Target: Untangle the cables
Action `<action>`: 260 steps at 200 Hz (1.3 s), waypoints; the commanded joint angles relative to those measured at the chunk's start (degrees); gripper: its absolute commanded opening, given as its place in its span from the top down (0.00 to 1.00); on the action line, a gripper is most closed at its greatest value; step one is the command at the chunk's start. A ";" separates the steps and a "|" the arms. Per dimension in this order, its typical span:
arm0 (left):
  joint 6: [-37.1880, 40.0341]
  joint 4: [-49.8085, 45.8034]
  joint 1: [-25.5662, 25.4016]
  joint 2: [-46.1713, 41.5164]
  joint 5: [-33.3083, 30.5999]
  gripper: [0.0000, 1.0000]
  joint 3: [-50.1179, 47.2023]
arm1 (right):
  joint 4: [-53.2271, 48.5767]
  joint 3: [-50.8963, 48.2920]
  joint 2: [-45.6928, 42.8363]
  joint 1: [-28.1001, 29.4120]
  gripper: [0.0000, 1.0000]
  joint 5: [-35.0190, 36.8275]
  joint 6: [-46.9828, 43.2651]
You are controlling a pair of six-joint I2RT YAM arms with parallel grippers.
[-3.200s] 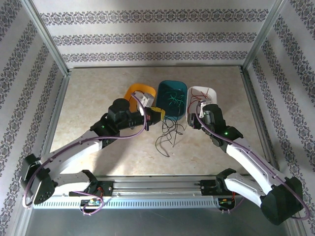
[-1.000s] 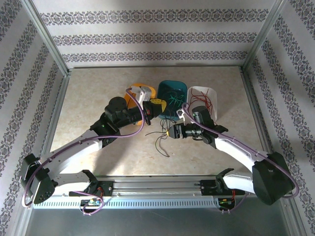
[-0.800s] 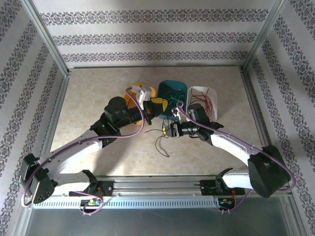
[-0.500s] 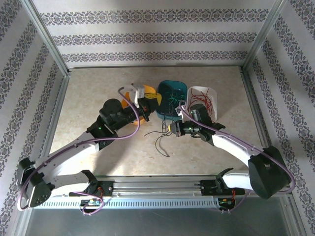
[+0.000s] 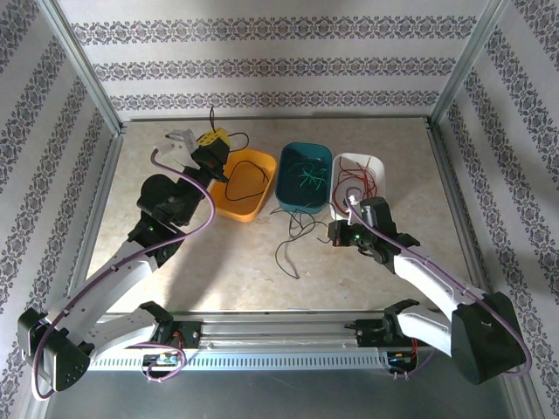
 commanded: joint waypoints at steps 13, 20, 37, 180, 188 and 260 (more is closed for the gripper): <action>1.01 -0.51 0.41 0.38 3.62 1.00 2.16 | 0.01 -0.21 -2.21 -0.46 1.00 0.49 0.38; 1.50 -1.43 0.61 0.94 3.81 1.00 2.44 | 0.15 -0.06 -2.10 -0.46 1.00 -0.07 0.21; 0.93 -1.45 1.99 2.33 4.68 1.00 2.45 | 0.08 0.42 -1.71 -0.46 1.00 -0.99 0.11; -2.68 8.86 8.04 17.00 5.92 1.00 -1.32 | -1.75 0.67 -4.57 -0.31 1.00 -1.40 -0.32; -2.52 8.68 8.23 16.72 6.20 1.00 -0.97 | -1.77 0.63 -4.52 -0.33 1.00 -1.29 -0.35; -0.11 6.70 11.07 17.74 7.07 1.00 0.87 | -1.99 0.58 -5.09 -0.32 1.00 -0.50 -0.34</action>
